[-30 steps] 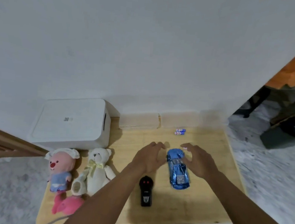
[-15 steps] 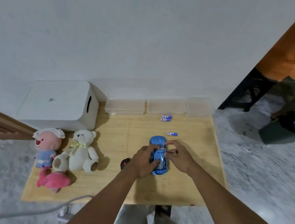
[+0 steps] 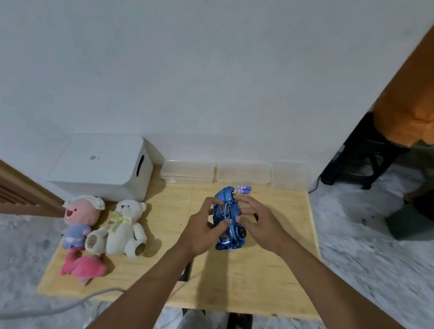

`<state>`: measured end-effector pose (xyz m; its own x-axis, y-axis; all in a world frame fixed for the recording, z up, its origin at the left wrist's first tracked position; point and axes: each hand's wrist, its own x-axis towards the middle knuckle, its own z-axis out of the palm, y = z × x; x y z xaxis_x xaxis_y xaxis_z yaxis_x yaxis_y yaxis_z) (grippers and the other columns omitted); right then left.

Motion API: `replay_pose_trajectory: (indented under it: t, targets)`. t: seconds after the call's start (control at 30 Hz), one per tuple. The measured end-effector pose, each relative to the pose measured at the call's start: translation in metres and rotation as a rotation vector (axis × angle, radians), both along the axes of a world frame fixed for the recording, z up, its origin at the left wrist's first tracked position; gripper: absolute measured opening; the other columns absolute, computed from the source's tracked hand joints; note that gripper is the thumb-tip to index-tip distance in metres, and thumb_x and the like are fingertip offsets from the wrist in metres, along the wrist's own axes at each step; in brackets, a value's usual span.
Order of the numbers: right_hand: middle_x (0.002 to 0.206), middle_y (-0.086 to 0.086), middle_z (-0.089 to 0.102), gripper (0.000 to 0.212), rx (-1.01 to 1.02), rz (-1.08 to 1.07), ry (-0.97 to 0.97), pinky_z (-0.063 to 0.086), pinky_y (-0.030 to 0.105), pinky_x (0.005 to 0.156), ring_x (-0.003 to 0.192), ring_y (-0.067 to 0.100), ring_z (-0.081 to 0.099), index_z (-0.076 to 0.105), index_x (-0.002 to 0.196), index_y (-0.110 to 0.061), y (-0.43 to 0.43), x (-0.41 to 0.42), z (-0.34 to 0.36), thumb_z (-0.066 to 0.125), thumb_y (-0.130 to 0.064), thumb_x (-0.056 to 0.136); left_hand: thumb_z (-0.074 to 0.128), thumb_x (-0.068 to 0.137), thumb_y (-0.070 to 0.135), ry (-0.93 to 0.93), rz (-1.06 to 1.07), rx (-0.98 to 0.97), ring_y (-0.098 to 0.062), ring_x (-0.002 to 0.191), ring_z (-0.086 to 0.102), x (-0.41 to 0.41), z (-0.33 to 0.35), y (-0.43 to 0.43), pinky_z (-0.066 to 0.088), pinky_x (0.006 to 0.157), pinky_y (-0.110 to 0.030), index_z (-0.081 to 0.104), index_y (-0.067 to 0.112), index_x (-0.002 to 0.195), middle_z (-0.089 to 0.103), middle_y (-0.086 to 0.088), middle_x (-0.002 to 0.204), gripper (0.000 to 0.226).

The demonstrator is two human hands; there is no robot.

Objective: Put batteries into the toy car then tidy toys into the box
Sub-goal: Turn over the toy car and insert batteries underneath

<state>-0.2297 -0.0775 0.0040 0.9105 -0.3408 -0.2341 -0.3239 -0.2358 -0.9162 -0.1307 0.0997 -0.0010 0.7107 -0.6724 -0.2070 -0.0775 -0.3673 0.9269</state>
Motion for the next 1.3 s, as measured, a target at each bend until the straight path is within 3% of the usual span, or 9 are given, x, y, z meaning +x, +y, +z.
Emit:
replay_pose_trajectory:
  t: [0.23, 0.43, 0.53, 0.67, 0.83, 0.93, 1.07, 1.23, 1.3]
  targets:
    - [0.103, -0.016, 0.074, 0.03, 0.042, -0.038, -0.125, 0.048, 0.024, 0.093, 0.112, -0.001, 0.064, 0.063, 0.12, -0.05, -0.012, 0.004, 0.039, 0.068, -0.031, 0.097, 0.055, 0.091, 0.021, 0.17, 0.044, -0.192, -0.032, 0.083, 0.074, 0.008, 0.033, -0.014, 0.064, 0.076, -0.044, 0.053, 0.029, 0.12, 0.074, -0.014, 0.107, 0.031]
    - [0.1, -0.01, 0.073, 0.025, 0.042, 0.027, -0.12, 0.054, 0.014, 0.066, 0.109, 0.005, 0.063, 0.068, 0.115, -0.049, -0.023, 0.013, 0.069, 0.071, -0.036, 0.094, 0.063, 0.088, 0.033, 0.208, 0.013, -0.207, -0.017, 0.094, 0.075, 0.012, 0.052, -0.02, 0.061, 0.074, -0.033, 0.047, 0.027, 0.117, 0.061, -0.002, 0.135, 0.034]
    - [0.093, -0.009, 0.074, 0.023, 0.004, 0.034, -0.147, 0.045, 0.02, 0.082, 0.103, 0.001, 0.065, 0.071, 0.108, -0.046, -0.024, 0.023, 0.079, 0.078, -0.037, 0.088, 0.073, 0.079, 0.051, 0.17, -0.005, -0.165, -0.012, 0.101, 0.074, 0.014, 0.06, -0.023, 0.06, 0.082, -0.029, 0.044, 0.034, 0.125, 0.062, -0.003, 0.133, 0.057]
    - [0.102, -0.013, 0.073, 0.022, -0.026, 0.013, -0.165, 0.047, 0.03, 0.097, 0.108, -0.002, 0.063, 0.069, 0.109, -0.037, -0.027, 0.031, 0.083, 0.077, -0.032, 0.089, 0.062, 0.087, 0.034, 0.211, 0.053, -0.243, -0.017, 0.1, 0.073, 0.021, 0.067, -0.024, 0.059, 0.081, -0.031, 0.042, 0.037, 0.13, 0.068, -0.008, 0.121, 0.047]
    - [0.126, -0.016, 0.062, 0.032, -0.008, -0.085, -0.141, 0.043, 0.017, 0.088, 0.122, 0.001, 0.054, 0.062, 0.113, -0.041, -0.024, 0.033, 0.08, 0.079, -0.037, 0.086, 0.036, 0.104, 0.017, 0.136, 0.069, -0.261, -0.016, 0.081, 0.065, 0.021, 0.074, -0.028, 0.055, 0.069, -0.023, 0.042, 0.044, 0.127, 0.066, -0.01, 0.092, 0.035]
    - [0.096, -0.011, 0.074, 0.031, 0.087, -0.067, -0.114, 0.047, 0.019, 0.076, 0.097, 0.007, 0.066, 0.061, 0.114, -0.043, -0.024, 0.035, 0.082, 0.077, -0.036, 0.088, 0.032, 0.108, 0.016, 0.094, 0.069, -0.228, -0.021, 0.087, 0.066, 0.019, 0.073, -0.03, 0.056, 0.075, -0.031, 0.038, 0.041, 0.131, 0.066, -0.024, 0.105, 0.035]
    - [0.055, -0.013, 0.058, 0.024, 0.036, -0.055, -0.104, 0.043, 0.027, 0.07, 0.061, 0.0, 0.054, 0.063, 0.112, -0.041, -0.033, 0.035, 0.079, 0.073, -0.03, 0.092, 0.033, 0.111, 0.015, 0.008, 0.027, -0.215, -0.032, 0.094, 0.07, 0.017, 0.068, -0.028, 0.059, 0.084, -0.044, 0.035, 0.036, 0.134, 0.071, -0.013, 0.109, 0.031]
    - [0.09, -0.009, 0.073, 0.025, -0.118, -0.088, -0.101, 0.048, 0.025, 0.073, 0.082, 0.004, 0.067, 0.066, 0.108, -0.045, -0.033, 0.034, 0.084, 0.076, -0.035, 0.088, 0.051, 0.108, 0.024, -0.074, -0.013, -0.169, -0.022, 0.094, 0.077, 0.014, 0.066, -0.028, 0.064, 0.083, -0.042, 0.034, 0.04, 0.139, 0.07, -0.002, 0.126, 0.039]
    - [0.088, -0.01, 0.073, 0.027, -0.188, -0.089, -0.087, 0.048, 0.021, 0.071, 0.084, 0.003, 0.068, 0.065, 0.108, -0.048, -0.033, 0.032, 0.085, 0.077, -0.039, 0.085, 0.064, 0.102, 0.026, -0.123, -0.036, -0.133, -0.017, 0.094, 0.077, 0.01, 0.064, -0.029, 0.065, 0.08, -0.04, 0.034, 0.042, 0.14, 0.069, -0.001, 0.124, 0.051]
